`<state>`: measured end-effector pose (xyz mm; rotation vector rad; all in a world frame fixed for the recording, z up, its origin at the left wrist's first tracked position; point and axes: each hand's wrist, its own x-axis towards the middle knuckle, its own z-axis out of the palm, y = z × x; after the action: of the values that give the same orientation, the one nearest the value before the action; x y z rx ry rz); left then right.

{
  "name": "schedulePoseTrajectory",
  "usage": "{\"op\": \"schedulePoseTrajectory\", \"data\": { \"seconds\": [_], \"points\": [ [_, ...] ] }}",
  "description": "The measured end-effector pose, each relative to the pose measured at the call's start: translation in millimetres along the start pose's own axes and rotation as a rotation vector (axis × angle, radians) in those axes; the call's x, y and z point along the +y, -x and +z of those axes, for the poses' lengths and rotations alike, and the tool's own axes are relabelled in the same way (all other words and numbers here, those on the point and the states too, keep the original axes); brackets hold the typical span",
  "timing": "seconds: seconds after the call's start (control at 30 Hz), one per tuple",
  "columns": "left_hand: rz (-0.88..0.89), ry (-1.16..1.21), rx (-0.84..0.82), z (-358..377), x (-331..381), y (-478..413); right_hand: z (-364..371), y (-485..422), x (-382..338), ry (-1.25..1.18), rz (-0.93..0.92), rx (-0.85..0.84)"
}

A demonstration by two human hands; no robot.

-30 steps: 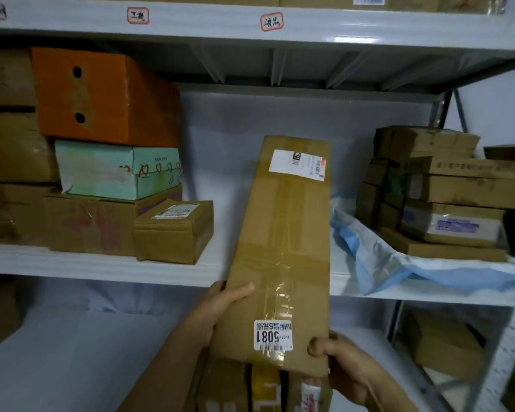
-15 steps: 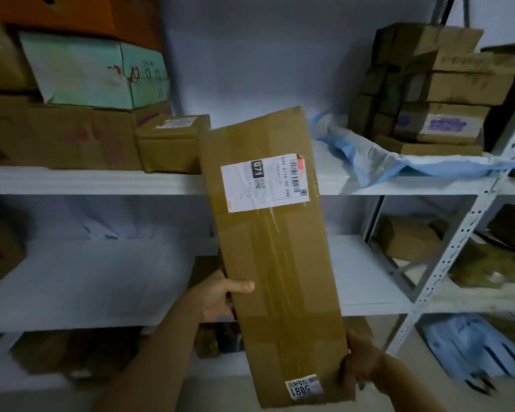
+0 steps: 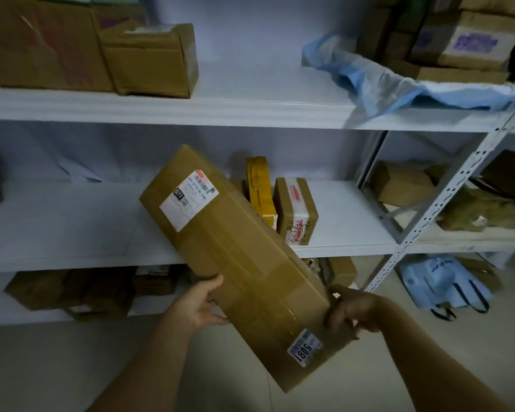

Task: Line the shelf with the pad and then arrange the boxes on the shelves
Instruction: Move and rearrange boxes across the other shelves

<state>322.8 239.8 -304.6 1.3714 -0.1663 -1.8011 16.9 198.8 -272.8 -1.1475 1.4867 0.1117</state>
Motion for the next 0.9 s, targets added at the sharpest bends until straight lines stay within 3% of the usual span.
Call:
{"op": "schedulePoseTrajectory", "data": {
  "seconds": [0.37,0.7,0.9],
  "points": [
    [0.156,-0.113,0.030,139.0,38.7,-70.5,-90.6,-9.6,9.9,-0.331,-0.230,0.176],
    [0.082,-0.195,-0.031,332.2,-3.8,-145.4,-257.9,-14.1,80.0,-0.480,-0.194,0.329],
    [0.008,-0.308,-0.132,403.6,-30.2,-180.2,-308.2,-42.3,104.2,-0.564,-0.128,0.447]
  ]
}}
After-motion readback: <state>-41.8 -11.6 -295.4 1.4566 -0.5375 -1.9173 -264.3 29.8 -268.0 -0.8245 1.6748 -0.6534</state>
